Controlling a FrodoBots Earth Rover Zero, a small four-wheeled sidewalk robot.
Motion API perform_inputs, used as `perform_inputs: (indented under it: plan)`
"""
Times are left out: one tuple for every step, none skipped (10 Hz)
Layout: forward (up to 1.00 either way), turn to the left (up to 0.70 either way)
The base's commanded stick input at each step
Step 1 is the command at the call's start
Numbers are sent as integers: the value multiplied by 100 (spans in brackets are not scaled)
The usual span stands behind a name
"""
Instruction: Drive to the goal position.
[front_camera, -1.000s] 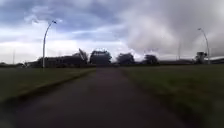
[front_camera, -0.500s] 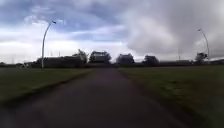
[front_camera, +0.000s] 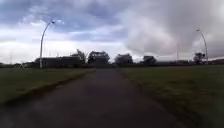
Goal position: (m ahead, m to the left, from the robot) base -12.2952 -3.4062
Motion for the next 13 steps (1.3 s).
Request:
perform_inputs:
  plan:
    - [0, -100]
    - [0, -100]
    - [0, -100]
    - [0, -100]
    - [0, -100]
    - [0, -100]
    - [0, -100]
    - [0, -100]
    - [0, -100]
    - [0, -100]
    - [0, -100]
    - [0, -100]
    - [0, -100]
